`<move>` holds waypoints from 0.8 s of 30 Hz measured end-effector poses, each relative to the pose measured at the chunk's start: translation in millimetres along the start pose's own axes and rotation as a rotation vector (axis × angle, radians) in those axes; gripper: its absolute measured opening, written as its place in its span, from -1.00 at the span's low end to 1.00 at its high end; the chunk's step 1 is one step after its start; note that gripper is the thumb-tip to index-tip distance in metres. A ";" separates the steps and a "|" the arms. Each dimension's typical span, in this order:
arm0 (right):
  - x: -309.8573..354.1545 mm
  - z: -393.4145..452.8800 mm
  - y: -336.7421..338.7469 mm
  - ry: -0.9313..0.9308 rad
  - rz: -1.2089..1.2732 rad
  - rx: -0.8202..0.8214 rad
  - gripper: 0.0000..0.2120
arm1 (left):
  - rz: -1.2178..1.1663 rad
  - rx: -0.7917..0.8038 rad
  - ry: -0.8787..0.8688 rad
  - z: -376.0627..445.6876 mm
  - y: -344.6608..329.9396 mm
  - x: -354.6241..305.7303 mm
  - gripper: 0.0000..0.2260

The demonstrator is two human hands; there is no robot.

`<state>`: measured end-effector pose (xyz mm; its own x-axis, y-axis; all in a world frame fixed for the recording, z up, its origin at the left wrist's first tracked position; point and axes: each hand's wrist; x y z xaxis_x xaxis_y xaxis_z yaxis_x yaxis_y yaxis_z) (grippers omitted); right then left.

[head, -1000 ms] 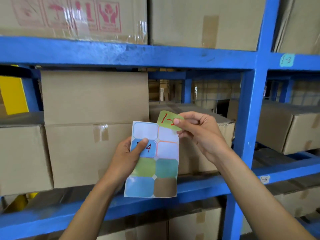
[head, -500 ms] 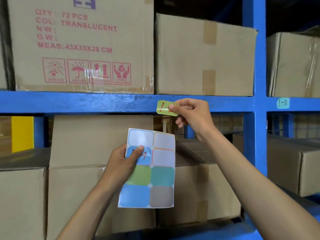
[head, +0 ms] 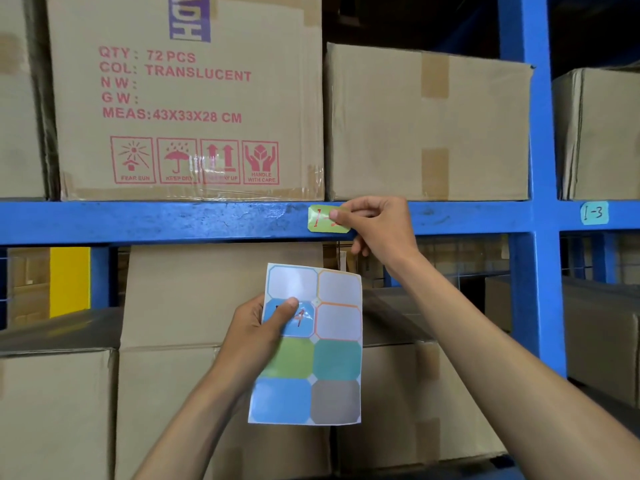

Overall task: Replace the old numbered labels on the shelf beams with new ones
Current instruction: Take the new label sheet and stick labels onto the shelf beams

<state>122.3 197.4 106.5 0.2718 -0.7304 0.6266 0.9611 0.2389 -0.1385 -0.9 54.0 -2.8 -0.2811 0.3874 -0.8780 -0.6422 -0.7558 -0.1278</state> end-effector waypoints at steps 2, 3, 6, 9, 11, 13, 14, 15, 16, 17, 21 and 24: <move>0.0 0.2 -0.9 0.014 -0.007 -0.003 -0.85 | 0.000 0.004 0.000 0.0 0.8 -0.3 -0.81; 0.0 0.7 -1.2 0.017 -0.008 -0.006 -0.85 | -0.002 0.006 -0.001 0.0 1.0 -0.4 -0.81; -0.7 1.9 -1.6 0.034 -0.018 -0.015 -0.85 | -0.003 0.013 -0.007 0.5 1.4 -0.6 -0.81; -3.1 1.0 -3.1 0.060 -0.034 -0.032 -0.87 | 0.004 0.015 -0.015 1.0 2.1 0.1 -0.82; -4.8 0.7 -4.9 0.069 -0.046 -0.048 -0.87 | 0.007 0.015 -0.018 0.8 2.9 1.1 -0.82; -5.5 0.2 -7.0 0.077 -0.067 -0.066 -0.88 | 0.008 0.013 -0.016 0.9 3.6 1.8 -0.81; -5.5 -0.1 -7.8 0.083 -0.077 -0.072 -0.88 | 0.009 0.013 -0.014 1.2 3.9 2.1 -0.81; -5.2 -0.5 -8.1 0.090 -0.086 -0.076 -0.88 | 0.010 0.015 -0.012 1.5 4.2 2.0 -0.81; -5.1 -1.1 -8.4 0.095 -0.092 -0.080 -0.88 | 0.013 0.016 -0.010 1.8 4.7 2.1 -0.81; -4.3 -1.7 -8.2 0.099 -0.095 -0.083 -0.88 | 0.013 0.016 -0.009 1.9 5.2 2.0 -0.80; -3.9 0.3 -8.2 0.111 -0.140 -0.092 -0.89 | 0.017 0.020 -0.004 2.4 7.1 2.3 -0.81; -5.4 5.0 -9.1 0.145 -0.253 -0.128 -0.81 | 0.024 0.021 0.000 3.0 8.5 2.6 -0.81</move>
<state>111.8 202.3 108.3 0.0181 -0.8421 0.5390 0.9949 -0.0382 -0.0931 -9.3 50.2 -4.7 -0.2962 0.3692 -0.8809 -0.6504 -0.7533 -0.0971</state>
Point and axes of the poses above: each hand's wrist, its own z-axis towards the middle knuckle, its own y-axis out of the back of the hand, x = y × z, and after that the axes turned 13 degrees about -x, right-handed
